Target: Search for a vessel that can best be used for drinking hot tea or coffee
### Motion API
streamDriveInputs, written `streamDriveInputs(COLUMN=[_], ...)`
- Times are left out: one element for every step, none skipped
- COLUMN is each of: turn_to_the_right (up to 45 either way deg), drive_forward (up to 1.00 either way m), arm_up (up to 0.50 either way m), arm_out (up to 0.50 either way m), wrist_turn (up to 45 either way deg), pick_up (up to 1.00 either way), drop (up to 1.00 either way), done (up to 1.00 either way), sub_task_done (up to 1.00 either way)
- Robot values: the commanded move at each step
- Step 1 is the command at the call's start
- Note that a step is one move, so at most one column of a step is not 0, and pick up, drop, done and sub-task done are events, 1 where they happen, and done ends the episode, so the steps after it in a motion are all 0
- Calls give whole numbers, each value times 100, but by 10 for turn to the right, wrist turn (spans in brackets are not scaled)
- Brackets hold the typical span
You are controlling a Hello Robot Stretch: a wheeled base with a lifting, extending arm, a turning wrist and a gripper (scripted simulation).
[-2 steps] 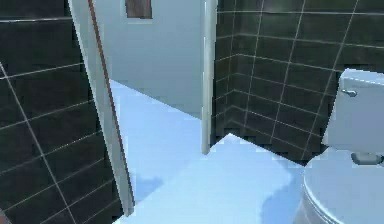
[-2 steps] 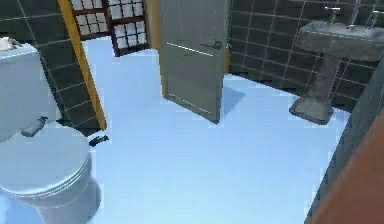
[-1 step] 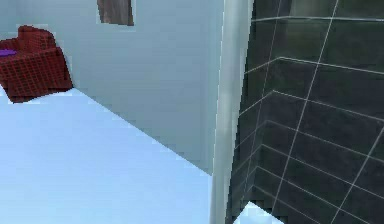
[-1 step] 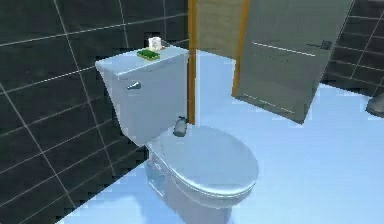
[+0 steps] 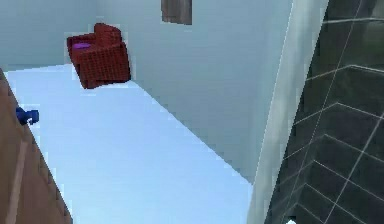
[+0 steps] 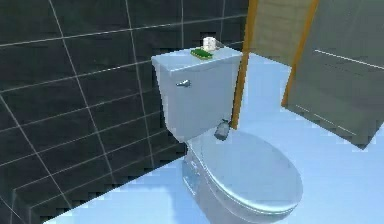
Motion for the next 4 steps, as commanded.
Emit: streamDriveInputs(turn_to_the_right=[0,90,0,-390], drive_forward=[5,0,40,0], arm_up=[0,0,0,0], arm_out=[0,0,0,0], wrist_turn=[0,0,0,0], pick_up=[0,0,0,0], drop=[0,0,0,0], done=[0,0,0,0], sub_task_done=[0,0,0,0])
